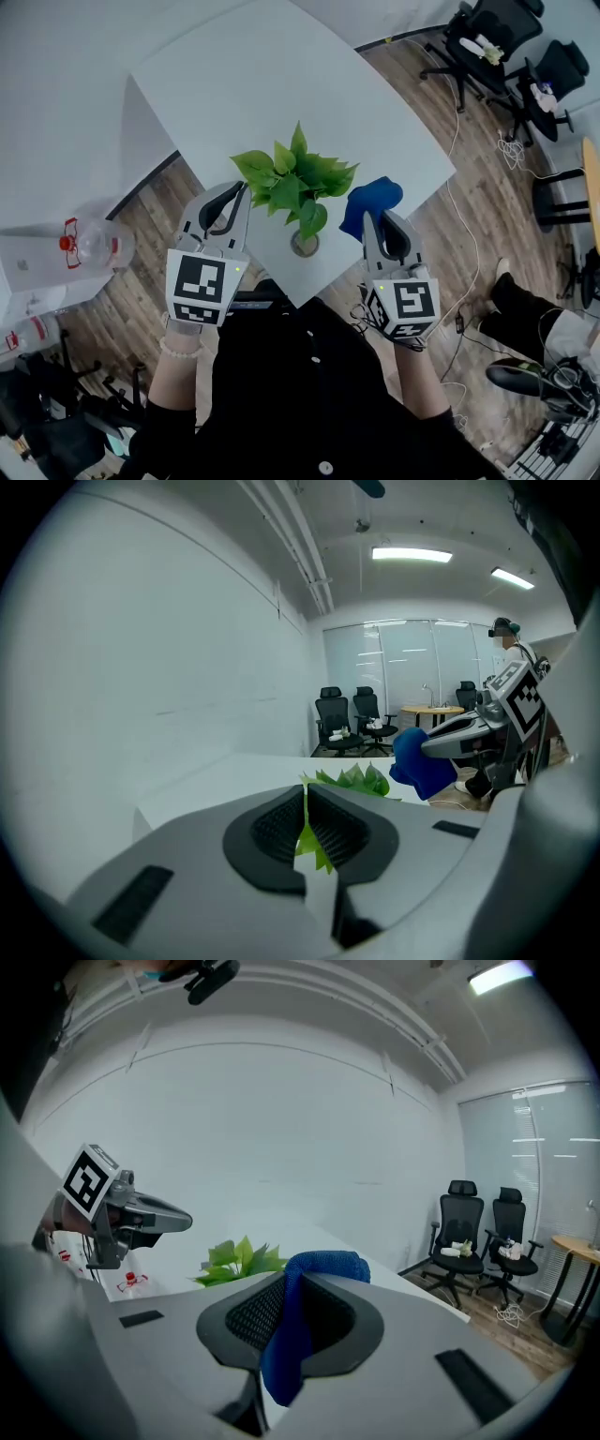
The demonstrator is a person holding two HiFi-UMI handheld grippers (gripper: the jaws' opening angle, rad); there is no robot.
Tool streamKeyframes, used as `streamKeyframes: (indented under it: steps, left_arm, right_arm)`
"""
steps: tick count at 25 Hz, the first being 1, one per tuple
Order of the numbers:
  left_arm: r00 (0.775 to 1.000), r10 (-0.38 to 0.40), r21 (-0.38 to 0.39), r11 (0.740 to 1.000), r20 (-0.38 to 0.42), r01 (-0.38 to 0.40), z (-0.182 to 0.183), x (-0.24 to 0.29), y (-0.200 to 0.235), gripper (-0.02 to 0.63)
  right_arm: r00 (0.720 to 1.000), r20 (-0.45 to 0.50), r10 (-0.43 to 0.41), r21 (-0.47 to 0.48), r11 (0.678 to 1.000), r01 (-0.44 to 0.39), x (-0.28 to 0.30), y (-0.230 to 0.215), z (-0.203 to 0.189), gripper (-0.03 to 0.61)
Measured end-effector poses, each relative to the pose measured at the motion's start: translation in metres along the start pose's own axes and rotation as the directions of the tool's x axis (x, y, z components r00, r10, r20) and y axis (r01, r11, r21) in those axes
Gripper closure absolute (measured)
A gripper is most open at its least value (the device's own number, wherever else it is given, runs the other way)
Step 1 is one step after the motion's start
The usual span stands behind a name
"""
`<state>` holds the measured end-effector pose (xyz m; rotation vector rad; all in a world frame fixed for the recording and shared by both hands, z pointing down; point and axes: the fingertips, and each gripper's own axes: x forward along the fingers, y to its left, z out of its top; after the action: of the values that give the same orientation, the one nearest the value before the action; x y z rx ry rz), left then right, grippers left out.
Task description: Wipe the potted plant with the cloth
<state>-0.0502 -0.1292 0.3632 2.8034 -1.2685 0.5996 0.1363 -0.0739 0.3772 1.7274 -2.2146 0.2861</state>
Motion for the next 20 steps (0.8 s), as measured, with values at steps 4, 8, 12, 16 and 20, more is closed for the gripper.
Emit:
streamKeyframes:
  steps: [4,8,12,16,20]
  left_arm:
    - [0.999,0.01,0.004,1.0,0.045,-0.01,0.021,-0.011,0.0,0.592]
    - [0.997,0.028,-0.017,1.0,0.074,-0.027,0.043,-0.02,0.0,0.592]
    - [0.995,0.001,0.044,0.999,0.103,-0.005,0.057,-0.022,-0.005,0.592]
    - [0.995,0.008,-0.006,1.0,0.101,-0.007,0.065,-0.025,-0.01,0.592]
    - [0.995,-0.01,-0.008,1.0,0.102,0.011,0.068,-0.024,-0.018,0.592]
  right_arm:
    - [0.998,0.056,0.006,-0.016,1.0,-0.005,-0.009,0.002,0.026,0.503]
    - [0.996,0.083,0.04,-0.11,0.994,-0.031,-0.012,0.013,0.048,0.503]
    - [0.99,0.121,0.079,-0.14,0.988,-0.061,-0.016,0.025,0.068,0.503]
    - [0.985,0.144,0.095,-0.145,0.987,-0.074,-0.017,0.029,0.079,0.503]
    - [0.982,0.165,0.09,-0.14,0.988,-0.067,-0.014,0.029,0.084,0.503]
